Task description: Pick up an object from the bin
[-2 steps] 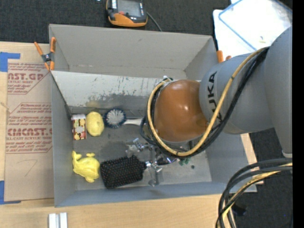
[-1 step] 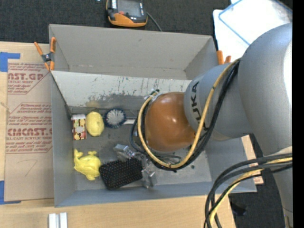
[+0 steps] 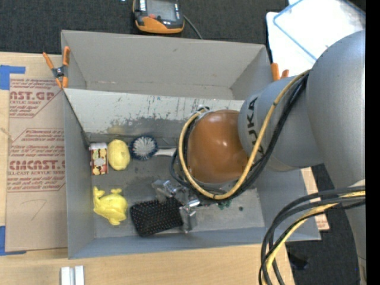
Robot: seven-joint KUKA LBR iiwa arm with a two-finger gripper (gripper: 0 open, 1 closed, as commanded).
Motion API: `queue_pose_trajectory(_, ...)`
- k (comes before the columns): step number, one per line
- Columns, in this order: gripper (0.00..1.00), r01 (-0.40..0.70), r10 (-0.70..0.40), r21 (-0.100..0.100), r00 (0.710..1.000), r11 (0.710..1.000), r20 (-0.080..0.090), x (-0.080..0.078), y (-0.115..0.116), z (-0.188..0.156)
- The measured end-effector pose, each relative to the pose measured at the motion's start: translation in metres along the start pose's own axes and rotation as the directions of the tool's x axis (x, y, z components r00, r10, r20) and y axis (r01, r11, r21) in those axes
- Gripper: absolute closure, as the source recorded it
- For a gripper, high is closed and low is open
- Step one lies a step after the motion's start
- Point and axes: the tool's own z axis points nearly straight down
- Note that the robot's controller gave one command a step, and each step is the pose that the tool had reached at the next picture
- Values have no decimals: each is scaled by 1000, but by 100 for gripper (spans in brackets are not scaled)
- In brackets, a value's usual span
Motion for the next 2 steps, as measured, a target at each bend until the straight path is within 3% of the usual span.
queue_pose_trajectory(2,100,0,0,-1,1000,1000,-1,0,1,-12)
